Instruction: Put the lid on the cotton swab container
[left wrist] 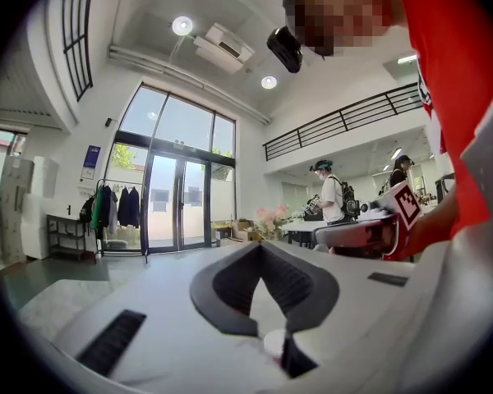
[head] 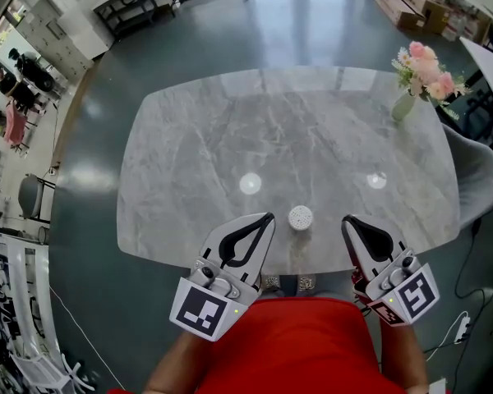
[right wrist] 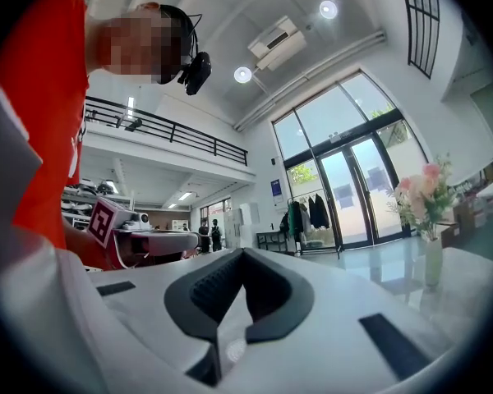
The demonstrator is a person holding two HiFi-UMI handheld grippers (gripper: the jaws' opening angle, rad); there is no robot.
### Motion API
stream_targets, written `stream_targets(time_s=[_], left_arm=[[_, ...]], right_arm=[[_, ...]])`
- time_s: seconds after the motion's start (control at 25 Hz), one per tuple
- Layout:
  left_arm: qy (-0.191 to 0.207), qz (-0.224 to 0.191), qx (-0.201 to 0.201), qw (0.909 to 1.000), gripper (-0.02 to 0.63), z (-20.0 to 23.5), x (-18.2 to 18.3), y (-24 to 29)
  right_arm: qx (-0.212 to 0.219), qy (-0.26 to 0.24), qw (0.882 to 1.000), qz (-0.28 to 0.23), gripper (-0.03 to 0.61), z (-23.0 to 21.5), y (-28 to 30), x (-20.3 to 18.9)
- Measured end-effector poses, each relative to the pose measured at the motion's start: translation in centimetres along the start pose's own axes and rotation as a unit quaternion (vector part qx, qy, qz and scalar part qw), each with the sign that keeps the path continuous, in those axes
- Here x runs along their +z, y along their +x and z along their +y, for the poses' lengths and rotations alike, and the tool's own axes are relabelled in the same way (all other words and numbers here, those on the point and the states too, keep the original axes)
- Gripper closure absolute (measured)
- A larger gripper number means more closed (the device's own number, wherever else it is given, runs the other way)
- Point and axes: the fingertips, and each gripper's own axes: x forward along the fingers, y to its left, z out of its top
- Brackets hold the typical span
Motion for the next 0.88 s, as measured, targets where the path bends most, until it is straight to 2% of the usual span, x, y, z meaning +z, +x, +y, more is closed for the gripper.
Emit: stream_targets(time_s=[0.88], left_arm=[[-0.019,0.015,-0.002,0.9997,0.595,-0.4,-1.2,0.7]], right_arm=[[0.017,-0.009,1.0,0.016,0.563,0.0,0.2,-0.2]])
